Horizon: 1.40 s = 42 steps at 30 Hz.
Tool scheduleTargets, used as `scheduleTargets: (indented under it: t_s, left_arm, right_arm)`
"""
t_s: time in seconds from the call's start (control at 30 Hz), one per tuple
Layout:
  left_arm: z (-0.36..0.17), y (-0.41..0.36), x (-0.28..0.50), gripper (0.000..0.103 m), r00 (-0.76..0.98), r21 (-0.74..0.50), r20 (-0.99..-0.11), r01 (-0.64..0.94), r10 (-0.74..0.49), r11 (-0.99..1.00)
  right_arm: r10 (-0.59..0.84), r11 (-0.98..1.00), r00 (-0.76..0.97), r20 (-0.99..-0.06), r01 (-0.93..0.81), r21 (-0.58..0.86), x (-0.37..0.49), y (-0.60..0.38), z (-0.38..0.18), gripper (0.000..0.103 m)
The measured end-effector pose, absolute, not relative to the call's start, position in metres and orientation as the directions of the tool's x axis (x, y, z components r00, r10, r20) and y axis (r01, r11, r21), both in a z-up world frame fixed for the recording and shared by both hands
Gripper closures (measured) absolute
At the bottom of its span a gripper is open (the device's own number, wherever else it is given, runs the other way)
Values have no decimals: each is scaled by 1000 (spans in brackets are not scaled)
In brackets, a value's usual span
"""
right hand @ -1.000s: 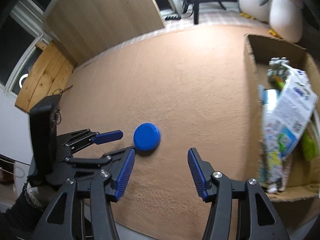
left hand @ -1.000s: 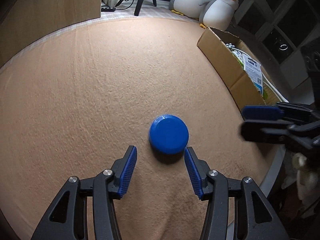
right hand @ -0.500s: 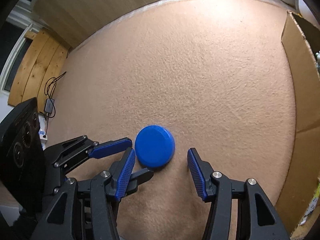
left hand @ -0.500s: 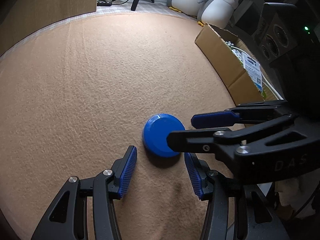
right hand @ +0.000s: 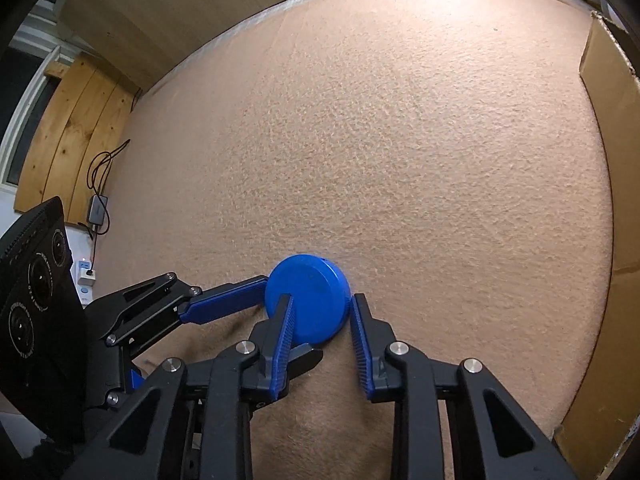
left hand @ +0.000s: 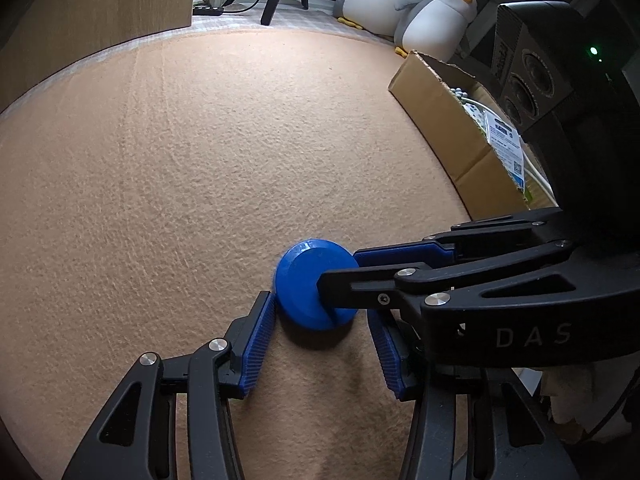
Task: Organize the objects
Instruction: 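Carry the blue lid into the box and open the left tool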
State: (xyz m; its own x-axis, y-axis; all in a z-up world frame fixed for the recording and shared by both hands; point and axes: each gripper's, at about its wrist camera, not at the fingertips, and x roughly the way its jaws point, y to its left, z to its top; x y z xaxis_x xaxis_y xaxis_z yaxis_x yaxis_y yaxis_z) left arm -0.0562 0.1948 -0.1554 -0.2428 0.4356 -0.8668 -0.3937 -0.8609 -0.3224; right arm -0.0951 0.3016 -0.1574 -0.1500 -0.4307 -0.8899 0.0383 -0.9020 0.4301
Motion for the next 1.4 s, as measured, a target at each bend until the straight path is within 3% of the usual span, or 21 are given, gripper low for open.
scheduleTargets:
  t_s: [0.5,0.83,1.4]
  left_arm:
    - [-103,227,-47,52,-304,-274,-843,-468,445,-840]
    - [-61,310,-41,52,-285,-270,-804,-606,522,-748]
    - [-65,435,-32,52,-168,-274,-813,-735,558,-620]
  right_arm:
    - [-404,-911,-249,-880,16,413,-75,332,-108,79]
    - [-311,-929,-366,-877,-79,362,-36,402,-61,79]
    - [-200,-912,-407,-891,-254,321,13,507,-65,79]
